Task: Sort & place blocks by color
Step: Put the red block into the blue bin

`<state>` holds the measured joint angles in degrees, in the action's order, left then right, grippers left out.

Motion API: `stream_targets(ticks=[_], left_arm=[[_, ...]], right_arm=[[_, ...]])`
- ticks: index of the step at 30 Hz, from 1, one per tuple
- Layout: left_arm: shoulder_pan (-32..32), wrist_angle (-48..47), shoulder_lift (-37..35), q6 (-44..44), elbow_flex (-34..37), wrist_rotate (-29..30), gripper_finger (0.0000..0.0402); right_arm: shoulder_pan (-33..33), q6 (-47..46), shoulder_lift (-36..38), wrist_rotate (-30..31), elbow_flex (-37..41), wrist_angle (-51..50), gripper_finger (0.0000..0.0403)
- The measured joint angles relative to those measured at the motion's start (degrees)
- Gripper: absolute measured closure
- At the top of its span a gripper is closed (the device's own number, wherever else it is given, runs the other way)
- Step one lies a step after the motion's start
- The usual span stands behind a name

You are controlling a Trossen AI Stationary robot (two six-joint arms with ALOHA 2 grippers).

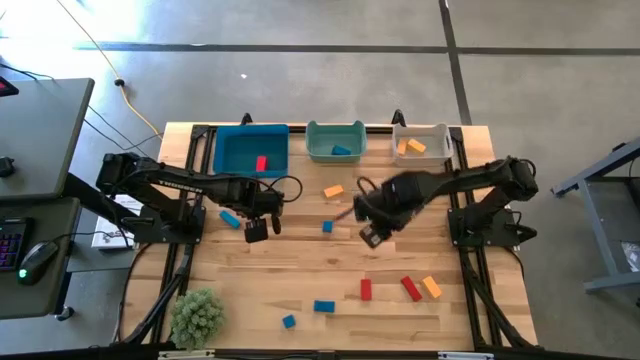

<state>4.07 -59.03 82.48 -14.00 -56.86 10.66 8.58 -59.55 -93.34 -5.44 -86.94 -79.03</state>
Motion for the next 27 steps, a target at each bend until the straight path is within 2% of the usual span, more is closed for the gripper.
stream_targets(ticks=[15, 22, 27], left_arm=[[-0.05, 1.52, 0.00, 0.16, 0.00, -0.02, 0.0158], [-0.05, 2.70, 0.00, 0.70, 0.00, -0.13, 0.0158], [-0.01, 2.87, 0.00, 0.69, 0.00, -0.13, 0.0158]], right_arm=[[21.15, -23.30, 0.00, 3.90, 0.00, 1.73, 0.0265], [26.41, -33.17, -0.80, 5.92, 0.08, 1.93, 0.0231], [28.17, -37.85, -0.92, 6.40, 4.05, 6.28, 0.0217]])
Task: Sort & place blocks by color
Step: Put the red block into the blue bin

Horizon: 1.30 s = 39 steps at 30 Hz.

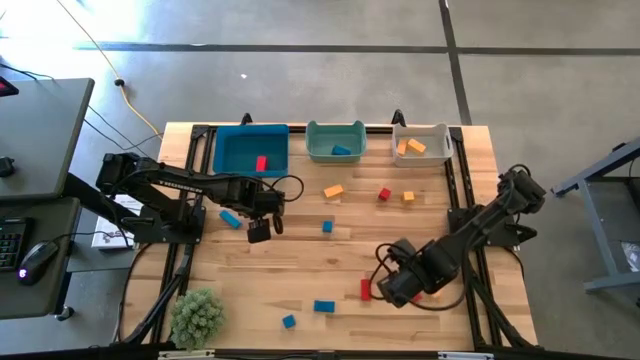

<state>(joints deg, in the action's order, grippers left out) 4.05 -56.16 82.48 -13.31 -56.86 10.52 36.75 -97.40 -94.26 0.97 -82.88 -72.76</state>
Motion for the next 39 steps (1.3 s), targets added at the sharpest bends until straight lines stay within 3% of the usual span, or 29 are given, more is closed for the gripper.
stream_targets(ticks=[13, 39], left_arm=[[0.00, -0.02, 0.00, 0.03, 0.00, 0.02, 0.0158], [0.00, 0.00, 0.00, 0.45, 0.00, 0.13, 0.0158]], right_arm=[[1.25, -7.65, -0.02, -5.32, 16.71, 15.53, 0.0217], [1.25, -9.12, 0.00, -5.56, 32.41, 32.24, 0.0217]])
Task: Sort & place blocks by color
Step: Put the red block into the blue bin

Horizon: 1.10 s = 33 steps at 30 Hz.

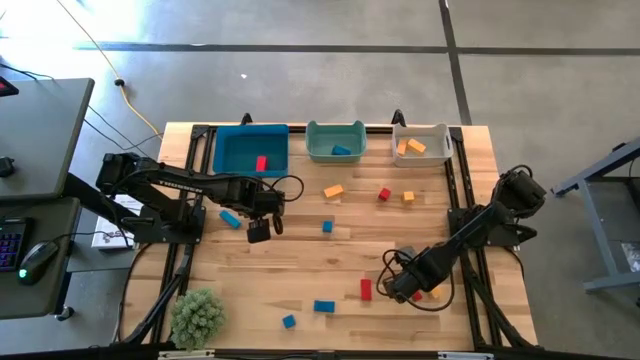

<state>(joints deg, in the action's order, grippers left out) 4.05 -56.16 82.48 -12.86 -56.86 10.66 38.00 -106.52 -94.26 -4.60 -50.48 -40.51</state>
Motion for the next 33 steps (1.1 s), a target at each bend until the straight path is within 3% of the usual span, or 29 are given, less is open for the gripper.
stream_targets(ticks=[6, 17, 26, 33], left_arm=[[0.00, 0.30, 0.00, 0.00, 0.00, 0.00, 0.0158], [0.04, 0.82, 0.00, 0.00, 0.00, 0.12, 0.0158], [0.04, 2.42, 0.00, 0.00, 0.00, 0.33, 0.0158], [0.04, 3.09, 0.00, 0.00, 0.00, 0.48, 0.0158]], right_arm=[[-0.10, -0.05, 0.02, -0.09, 0.91, 0.61, 0.0229], [-0.38, -1.51, 0.17, -0.22, 0.83, 0.79, 0.0327], [-2.91, -0.20, 0.13, -0.84, 0.79, 3.27, 0.0328], [-4.32, 0.13, 0.00, 3.15, -1.69, 4.89, 0.0328]])
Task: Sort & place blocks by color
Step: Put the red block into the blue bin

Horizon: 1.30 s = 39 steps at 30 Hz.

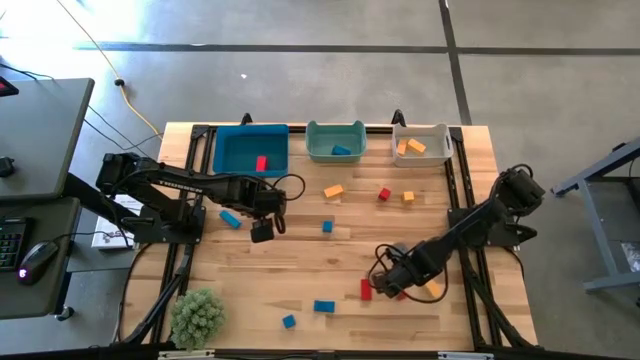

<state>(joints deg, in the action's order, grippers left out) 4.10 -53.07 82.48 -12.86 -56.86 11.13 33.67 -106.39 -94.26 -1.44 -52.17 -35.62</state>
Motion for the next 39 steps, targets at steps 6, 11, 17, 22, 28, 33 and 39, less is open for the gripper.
stream_targets(ticks=[6, 11, 17, 22, 28, 33, 39], left_arm=[[0.47, 1.69, 0.00, 0.00, 0.00, -0.01, 0.0158], [2.67, 4.34, 0.00, 0.00, 0.00, 0.22, 0.0158], [6.60, 6.04, 0.00, 0.00, 0.00, 0.22, 0.0158], [10.07, 7.94, 0.00, -0.44, 0.00, 0.20, 0.0158], [13.89, 10.61, 0.00, -0.50, -0.02, 0.20, 0.0158], [17.15, 11.49, 0.00, -0.66, -0.02, 0.20, 0.0158], [20.90, 13.45, 0.00, -2.34, -0.02, 0.01, 0.0158]], right_arm=[[-3.28, 5.26, 0.00, 3.34, -3.16, -0.12, 0.0328], [-8.02, 12.97, 0.00, 5.91, -5.28, -0.10, 0.0328], [-15.75, 26.99, 0.00, 5.50, -6.96, -0.09, 0.0328], [-23.56, 39.39, 0.02, 3.42, -7.93, 0.03, 0.0328], [-33.31, 54.27, 0.02, 0.65, -10.30, 0.31, 0.0328], [-40.93, 65.48, 0.02, -1.80, -13.01, 0.34, 0.0329], [-49.12, 76.59, 0.04, -4.97, -16.12, 0.32, 0.0329]])
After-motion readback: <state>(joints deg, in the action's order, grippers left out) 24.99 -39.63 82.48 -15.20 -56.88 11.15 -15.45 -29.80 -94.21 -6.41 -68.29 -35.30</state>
